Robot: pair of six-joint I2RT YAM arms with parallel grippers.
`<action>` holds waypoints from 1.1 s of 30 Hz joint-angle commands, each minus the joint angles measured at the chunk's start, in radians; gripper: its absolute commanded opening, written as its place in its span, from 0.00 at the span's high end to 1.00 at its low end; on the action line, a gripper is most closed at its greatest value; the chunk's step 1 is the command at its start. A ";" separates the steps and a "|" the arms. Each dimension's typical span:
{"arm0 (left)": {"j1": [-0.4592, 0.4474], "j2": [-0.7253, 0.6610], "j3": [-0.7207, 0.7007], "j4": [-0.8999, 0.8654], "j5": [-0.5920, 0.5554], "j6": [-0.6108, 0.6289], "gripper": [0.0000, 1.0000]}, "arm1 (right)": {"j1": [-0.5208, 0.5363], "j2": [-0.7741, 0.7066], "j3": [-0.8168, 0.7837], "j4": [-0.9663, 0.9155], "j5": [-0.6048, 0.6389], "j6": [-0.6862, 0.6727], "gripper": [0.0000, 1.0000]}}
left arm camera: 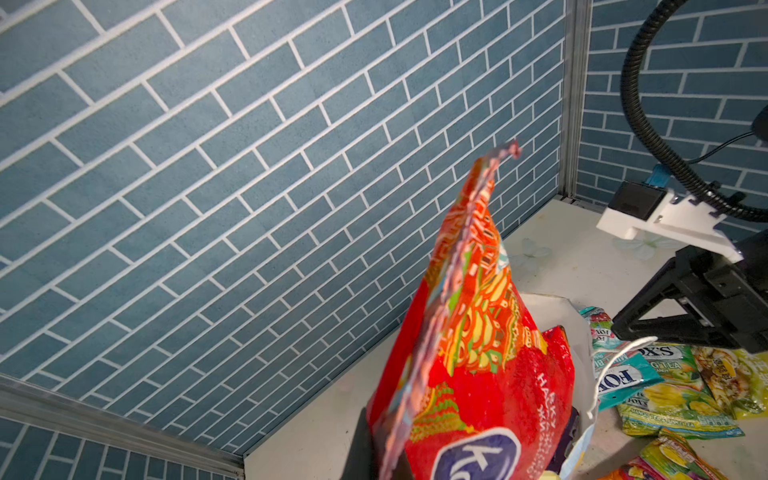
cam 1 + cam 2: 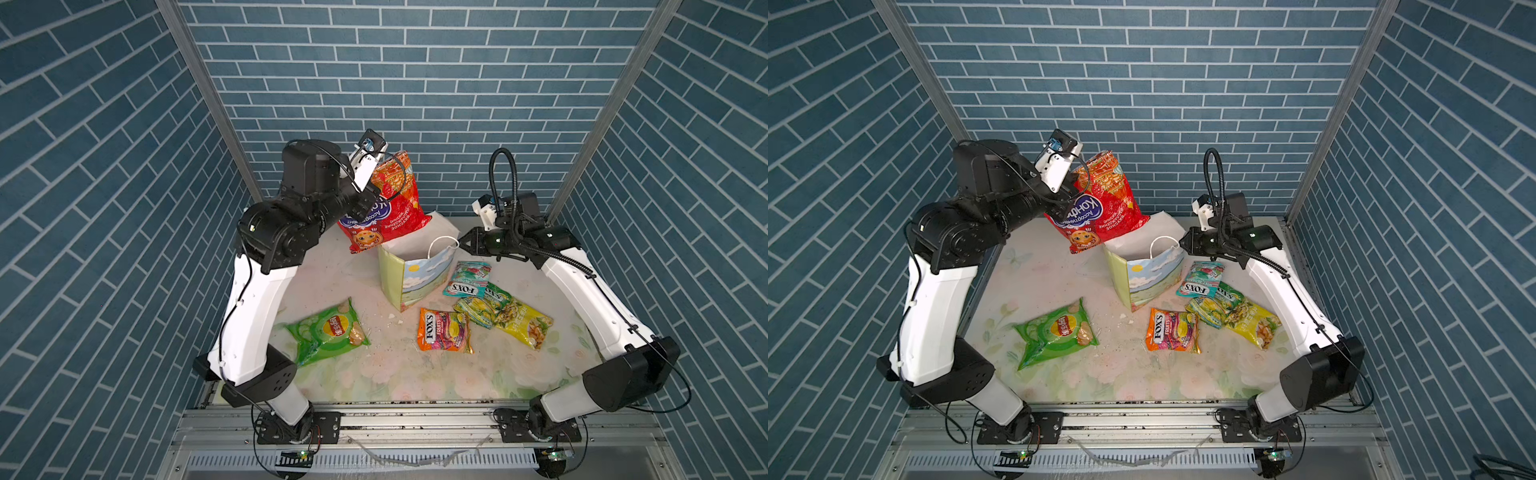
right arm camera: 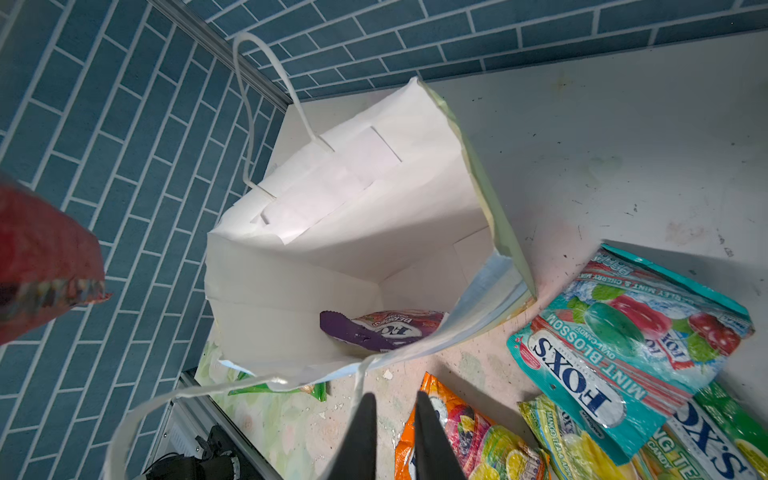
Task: Take the snacks out of the paper bag
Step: Place the snack at the middle-left of the table.
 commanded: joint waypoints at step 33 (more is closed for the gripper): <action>0.060 -0.139 -0.199 -0.139 -0.312 -0.186 0.98 | 0.006 -0.062 -0.026 -0.028 0.044 -0.043 0.82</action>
